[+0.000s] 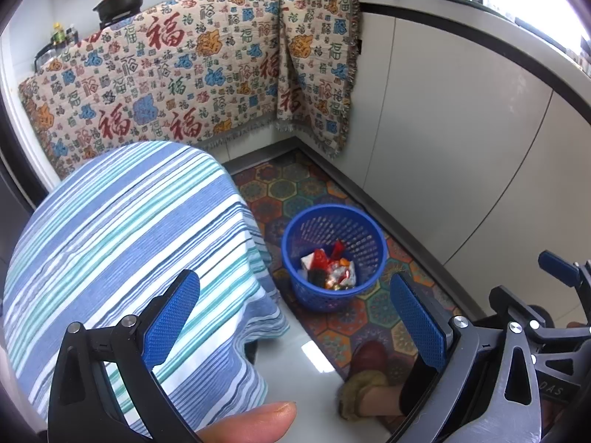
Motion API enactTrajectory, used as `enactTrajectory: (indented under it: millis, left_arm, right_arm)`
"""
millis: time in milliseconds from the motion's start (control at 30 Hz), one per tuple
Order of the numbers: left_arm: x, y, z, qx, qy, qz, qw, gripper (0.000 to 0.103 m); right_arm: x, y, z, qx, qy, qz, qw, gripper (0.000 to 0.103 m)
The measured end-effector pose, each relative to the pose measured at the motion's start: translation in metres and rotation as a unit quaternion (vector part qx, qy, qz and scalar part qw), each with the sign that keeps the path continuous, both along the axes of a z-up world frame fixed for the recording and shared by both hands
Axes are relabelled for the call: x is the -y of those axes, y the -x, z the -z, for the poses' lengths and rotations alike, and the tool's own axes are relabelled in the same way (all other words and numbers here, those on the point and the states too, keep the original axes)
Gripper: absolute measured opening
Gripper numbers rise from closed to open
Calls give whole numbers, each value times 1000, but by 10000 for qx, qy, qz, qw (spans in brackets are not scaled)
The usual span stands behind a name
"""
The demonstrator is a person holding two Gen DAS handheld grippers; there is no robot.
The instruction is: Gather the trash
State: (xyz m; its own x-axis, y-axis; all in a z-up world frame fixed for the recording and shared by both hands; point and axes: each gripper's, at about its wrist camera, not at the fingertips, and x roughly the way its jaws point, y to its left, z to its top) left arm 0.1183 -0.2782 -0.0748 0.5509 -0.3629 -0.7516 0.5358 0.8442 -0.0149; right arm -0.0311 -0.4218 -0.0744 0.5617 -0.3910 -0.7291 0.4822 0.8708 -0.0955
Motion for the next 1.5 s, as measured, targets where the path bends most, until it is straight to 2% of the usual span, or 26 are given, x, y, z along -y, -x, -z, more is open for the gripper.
enactTrajectory:
  millis: [1500]
  left_arm:
    - [9,0,7,-131,-95,35,9999,102]
  right_arm:
    - [-1,1,10,-126,-63,55,9999,93]
